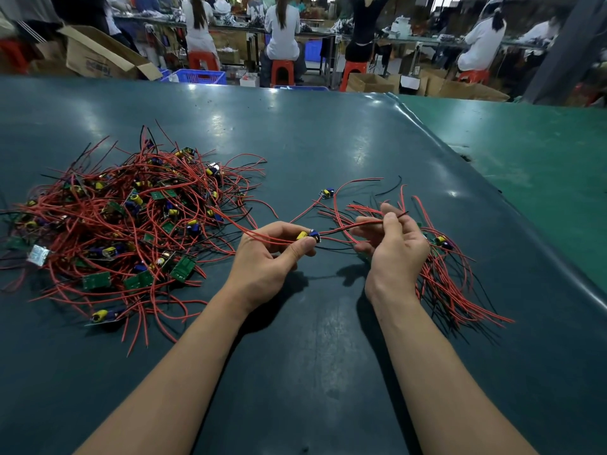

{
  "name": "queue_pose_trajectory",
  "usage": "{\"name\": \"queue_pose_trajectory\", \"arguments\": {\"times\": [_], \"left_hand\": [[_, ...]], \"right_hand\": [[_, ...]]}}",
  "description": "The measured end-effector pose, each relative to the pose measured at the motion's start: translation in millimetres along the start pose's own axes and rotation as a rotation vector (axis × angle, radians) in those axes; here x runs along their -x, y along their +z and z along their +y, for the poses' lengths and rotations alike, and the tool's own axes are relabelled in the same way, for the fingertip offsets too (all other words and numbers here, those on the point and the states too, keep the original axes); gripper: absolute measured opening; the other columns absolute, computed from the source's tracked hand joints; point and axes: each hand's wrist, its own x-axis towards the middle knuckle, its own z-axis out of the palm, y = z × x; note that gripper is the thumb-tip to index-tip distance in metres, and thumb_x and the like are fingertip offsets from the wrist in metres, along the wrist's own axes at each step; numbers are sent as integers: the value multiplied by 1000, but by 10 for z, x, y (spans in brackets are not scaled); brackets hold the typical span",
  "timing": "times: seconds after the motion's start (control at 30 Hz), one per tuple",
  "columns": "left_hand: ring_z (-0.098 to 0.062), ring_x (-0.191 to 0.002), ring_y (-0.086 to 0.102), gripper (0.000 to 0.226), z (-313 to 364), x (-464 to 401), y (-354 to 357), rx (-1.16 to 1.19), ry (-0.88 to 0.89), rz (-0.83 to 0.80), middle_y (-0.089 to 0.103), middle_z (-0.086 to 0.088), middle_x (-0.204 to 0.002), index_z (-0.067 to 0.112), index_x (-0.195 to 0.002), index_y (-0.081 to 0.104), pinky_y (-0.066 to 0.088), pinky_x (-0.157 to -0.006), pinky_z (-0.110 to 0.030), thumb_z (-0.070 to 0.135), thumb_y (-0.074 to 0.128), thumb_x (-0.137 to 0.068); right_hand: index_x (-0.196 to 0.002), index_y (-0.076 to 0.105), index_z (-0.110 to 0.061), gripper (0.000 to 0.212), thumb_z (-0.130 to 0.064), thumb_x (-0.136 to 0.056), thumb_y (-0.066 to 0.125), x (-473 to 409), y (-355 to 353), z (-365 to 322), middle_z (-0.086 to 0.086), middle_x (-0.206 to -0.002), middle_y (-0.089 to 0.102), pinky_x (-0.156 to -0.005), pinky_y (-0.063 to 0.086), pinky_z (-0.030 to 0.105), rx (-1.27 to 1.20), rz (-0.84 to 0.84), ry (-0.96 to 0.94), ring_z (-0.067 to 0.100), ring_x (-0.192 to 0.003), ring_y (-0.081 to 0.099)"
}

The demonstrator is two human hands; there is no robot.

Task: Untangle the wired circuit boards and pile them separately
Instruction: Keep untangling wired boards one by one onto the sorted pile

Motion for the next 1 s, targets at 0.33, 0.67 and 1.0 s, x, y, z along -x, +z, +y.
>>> {"name": "queue_pose_trajectory", "arguments": {"times": [0.33, 0.67, 1.0], "left_hand": [[2, -55, 60, 7, 24, 3, -6, -9, -2, 0, 73, 3, -71, 8, -93, 72, 41, -51, -10, 11, 71, -87], [1, -54, 58, 5, 3, -23, -3, 24, 3, 28, 72, 2, -71, 10, -92, 72, 41, -50, -12, 8, 71, -87], [1, -55, 58, 10, -13, -28, -17, 23, 24, 35, 72, 4, -71, 15, -90, 71, 42, -52, -13, 7, 73, -84]], "right_hand": [[-79, 59, -12, 32, -24, -105, 44, -5, -12, -85, 5, -74, 74, -39, 36, 15, -269, -37, 194, 10, -47, 59], [-78, 60, -14, 40, -44, -100, 46, -44, -53, -106, 0, -70, 69, -41, 35, 16, -319, -88, 275, 10, -49, 55], [-87, 73, -10, 10, -12, -92, 65, 205, 83, 36, 3, -79, 72, -45, 46, 18, 130, -468, 308, 9, -62, 63]]}}
